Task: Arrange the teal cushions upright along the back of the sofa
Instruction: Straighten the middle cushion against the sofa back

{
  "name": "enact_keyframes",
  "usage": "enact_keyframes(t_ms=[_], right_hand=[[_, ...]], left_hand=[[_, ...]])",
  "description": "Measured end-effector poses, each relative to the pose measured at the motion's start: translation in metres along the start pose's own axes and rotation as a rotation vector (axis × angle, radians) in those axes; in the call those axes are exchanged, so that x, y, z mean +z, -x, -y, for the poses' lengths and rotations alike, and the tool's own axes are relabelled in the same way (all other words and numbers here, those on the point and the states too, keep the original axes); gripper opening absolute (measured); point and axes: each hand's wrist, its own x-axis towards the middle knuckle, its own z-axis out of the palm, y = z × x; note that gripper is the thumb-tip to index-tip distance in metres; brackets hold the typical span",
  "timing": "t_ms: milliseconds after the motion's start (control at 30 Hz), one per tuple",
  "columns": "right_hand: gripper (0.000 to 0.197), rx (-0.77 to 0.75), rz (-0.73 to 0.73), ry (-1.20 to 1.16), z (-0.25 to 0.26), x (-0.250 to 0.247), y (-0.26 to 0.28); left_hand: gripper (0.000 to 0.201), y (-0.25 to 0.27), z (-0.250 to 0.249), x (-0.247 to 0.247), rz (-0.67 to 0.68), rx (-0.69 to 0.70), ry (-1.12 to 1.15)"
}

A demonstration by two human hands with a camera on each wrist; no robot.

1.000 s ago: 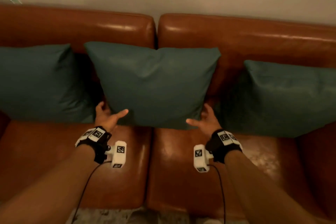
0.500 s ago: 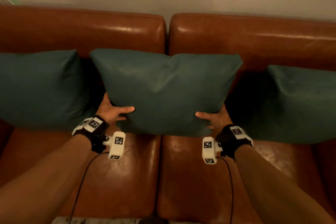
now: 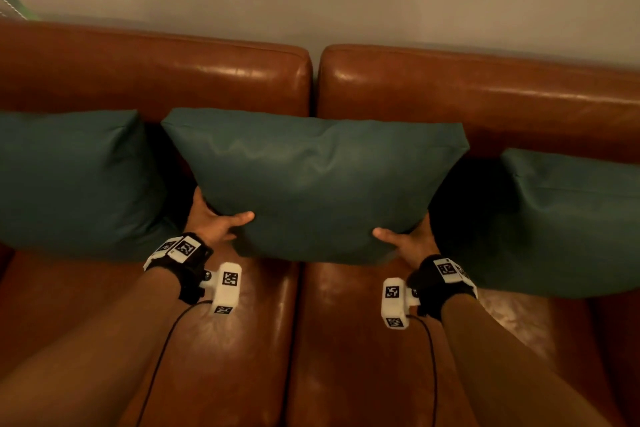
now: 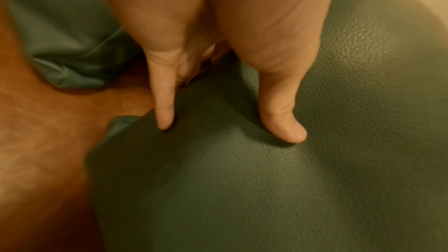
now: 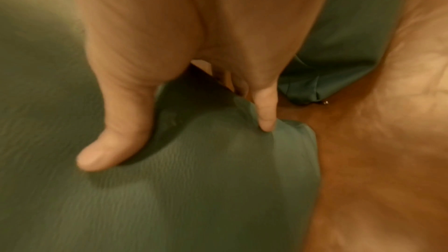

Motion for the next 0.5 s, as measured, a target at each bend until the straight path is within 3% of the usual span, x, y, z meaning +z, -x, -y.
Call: enact_keyframes(t_ms=[167,500], right_hand=[[0.132,0.006,-0.067,-0.032,-0.012,0.002,-0.018],[0.111,0.022,-0.072,-0.013,-0.005,-0.001,-0.006]], left_hand=[[0.100,-0.006,-0.002,0.010,-0.047,-0.010,-0.014],[0.103,0.005,0.006,0.008,-0.072,-0.006,0.066]])
